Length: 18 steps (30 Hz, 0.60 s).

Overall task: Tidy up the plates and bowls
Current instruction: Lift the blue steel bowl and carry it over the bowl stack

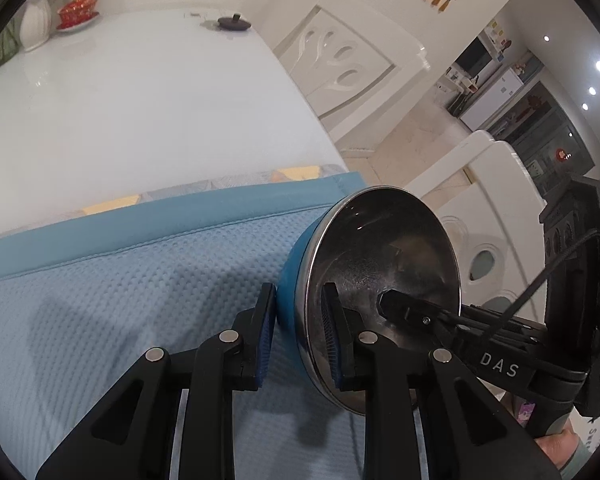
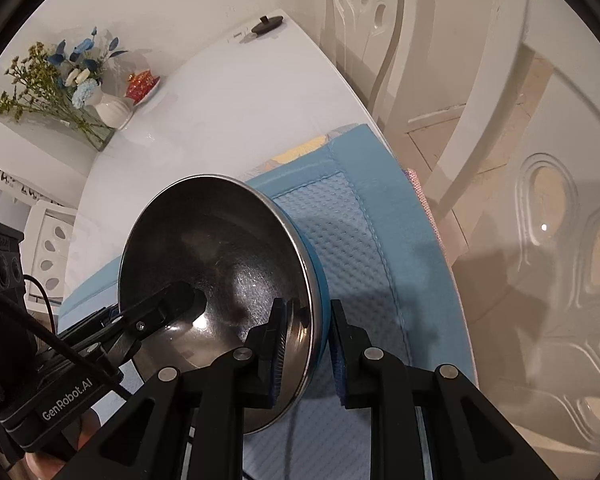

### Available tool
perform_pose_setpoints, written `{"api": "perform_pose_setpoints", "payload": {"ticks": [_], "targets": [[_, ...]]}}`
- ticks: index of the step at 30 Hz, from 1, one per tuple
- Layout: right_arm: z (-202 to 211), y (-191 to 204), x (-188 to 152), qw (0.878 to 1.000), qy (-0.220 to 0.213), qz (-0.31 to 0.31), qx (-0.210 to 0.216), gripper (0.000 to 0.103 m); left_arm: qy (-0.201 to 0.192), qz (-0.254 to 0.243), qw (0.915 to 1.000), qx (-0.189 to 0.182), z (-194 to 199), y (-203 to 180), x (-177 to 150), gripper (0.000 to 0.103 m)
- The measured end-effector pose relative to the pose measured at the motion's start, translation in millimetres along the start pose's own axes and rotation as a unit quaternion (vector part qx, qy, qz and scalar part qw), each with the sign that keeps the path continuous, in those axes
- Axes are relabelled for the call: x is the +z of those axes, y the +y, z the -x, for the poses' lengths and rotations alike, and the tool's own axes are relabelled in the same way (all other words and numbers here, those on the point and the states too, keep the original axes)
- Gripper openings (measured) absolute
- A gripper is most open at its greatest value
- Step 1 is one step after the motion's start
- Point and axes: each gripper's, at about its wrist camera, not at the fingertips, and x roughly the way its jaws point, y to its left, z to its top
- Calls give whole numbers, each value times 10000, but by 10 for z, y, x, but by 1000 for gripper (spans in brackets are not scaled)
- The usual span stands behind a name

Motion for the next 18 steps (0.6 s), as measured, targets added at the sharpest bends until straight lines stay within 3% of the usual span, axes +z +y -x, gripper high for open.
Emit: {"api": "perform_pose_setpoints", "payload": {"ticks": [9, 18], "targets": [[514, 52, -207, 9990, -141, -275, 335, 19, -332, 73, 9992, -202, 606, -279, -174, 20], [1060, 309, -579, 9988, -421, -44, 229, 19, -702, 317, 9964, -343, 1096, -469, -518, 20]]}}
